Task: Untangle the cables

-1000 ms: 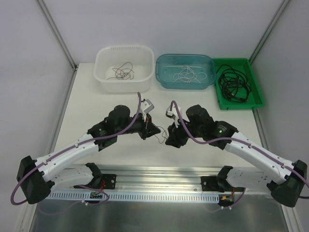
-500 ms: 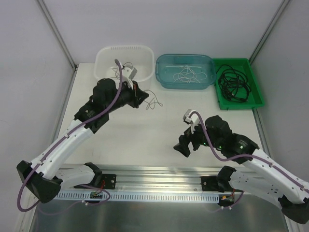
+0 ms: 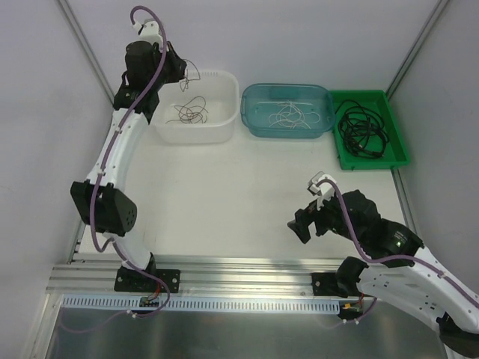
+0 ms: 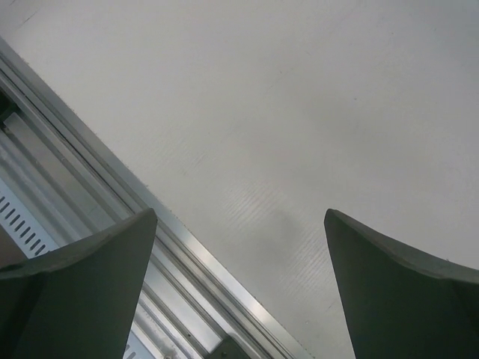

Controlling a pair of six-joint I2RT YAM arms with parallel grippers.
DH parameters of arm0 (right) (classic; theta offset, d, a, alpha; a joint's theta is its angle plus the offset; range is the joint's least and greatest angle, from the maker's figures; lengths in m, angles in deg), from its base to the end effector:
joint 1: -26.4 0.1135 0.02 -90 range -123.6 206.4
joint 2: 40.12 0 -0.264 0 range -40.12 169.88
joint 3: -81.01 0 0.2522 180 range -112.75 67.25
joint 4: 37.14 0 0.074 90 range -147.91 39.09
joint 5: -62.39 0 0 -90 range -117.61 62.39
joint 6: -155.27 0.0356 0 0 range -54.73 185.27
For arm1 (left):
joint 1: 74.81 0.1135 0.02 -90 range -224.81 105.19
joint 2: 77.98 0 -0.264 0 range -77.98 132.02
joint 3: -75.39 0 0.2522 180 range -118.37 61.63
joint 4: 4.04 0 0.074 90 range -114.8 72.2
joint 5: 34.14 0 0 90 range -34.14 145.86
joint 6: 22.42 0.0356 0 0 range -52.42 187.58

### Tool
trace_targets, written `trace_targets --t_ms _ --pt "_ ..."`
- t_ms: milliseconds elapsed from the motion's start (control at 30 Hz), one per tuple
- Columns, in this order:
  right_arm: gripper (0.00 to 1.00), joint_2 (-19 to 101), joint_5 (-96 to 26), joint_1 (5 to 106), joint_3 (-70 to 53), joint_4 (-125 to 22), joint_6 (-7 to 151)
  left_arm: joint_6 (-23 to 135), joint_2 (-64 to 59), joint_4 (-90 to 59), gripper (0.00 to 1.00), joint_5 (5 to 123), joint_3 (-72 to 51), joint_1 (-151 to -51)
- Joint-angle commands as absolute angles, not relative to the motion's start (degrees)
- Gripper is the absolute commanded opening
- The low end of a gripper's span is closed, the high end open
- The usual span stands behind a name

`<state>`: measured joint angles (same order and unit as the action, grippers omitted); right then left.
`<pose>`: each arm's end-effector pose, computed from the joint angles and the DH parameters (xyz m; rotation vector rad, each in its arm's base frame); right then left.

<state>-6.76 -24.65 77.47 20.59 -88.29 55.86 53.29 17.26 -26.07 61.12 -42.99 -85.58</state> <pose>0.0794 0.0954 0.3287 -0.9854 1.7575 0.4158 0.3781 -0.0752 0.4776 0.0252 1.5662 -0.4163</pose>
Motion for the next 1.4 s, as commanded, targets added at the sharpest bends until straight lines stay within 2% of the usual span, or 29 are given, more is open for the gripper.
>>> trace_targets --t_ms 0,33,67,100,133,167,200,467,700,867,967,1167,1367 --pt "1.00 -8.8 -20.8 77.3 20.0 -89.8 56.8 51.0 26.5 -25.3 0.16 58.5 -49.4 -83.3" --pt "1.00 -9.3 -20.2 77.3 20.0 -90.0 56.8 50.6 28.5 -25.2 0.24 58.2 -50.5 -82.4" --pt "1.00 -9.4 -19.1 77.3 20.1 -90.6 56.8 50.4 30.5 -25.3 0.38 57.8 -51.6 -82.1" --pt "1.00 -9.4 -18.5 77.2 20.0 -91.0 56.7 50.4 33.3 -25.3 0.74 57.7 -53.1 -81.8" --pt "1.00 -9.5 -17.7 77.2 20.0 -91.6 56.7 50.6 34.2 -25.3 0.86 57.8 -53.5 -81.5" --pt "1.00 -9.6 -16.4 77.3 19.9 -91.9 56.7 50.8 34.8 -25.3 0.95 57.9 -53.5 -81.4" --pt "1.00 -9.6 -15.8 77.2 20.0 -92.0 56.7 50.7 34.5 -25.3 0.99 58.3 -52.6 -81.4" --pt "0.97 -8.4 -10.1 77.3 18.9 -92.1 58.4 52.4 22.6 -25.4 0.99 57.0 -38.2 -81.4" --pt "0.97 -6.0 -5.7 77.2 16.5 -90.8 62.9 51.2 -1.7 -30.7 0.99 58.2 -16.0 -81.4" --pt "0.97 -2.8 -0.3 77.1 13.5 -91.8 65.0 51.6 -18.9 -38.2 0.99 58.6 -5.1 -81.4" --pt "0.97 -0.4 2.6 76.9 10.3 -95.0 67.1 51.6 -33.8 -44.3 0.99 57.4 1.1 -81.4" --pt "0.97 -7.7 12.5 76.9 11.2 -98.3 69.7 51.9 -52.6 -57.1 0.99 53.1 4.2 -81.4" --pt "0.97 -17.9 20.5 76.9 9.0 -108.6 71.5 51.8 -63.7 -67.1 0.99 45.8 2.3 -82.4"
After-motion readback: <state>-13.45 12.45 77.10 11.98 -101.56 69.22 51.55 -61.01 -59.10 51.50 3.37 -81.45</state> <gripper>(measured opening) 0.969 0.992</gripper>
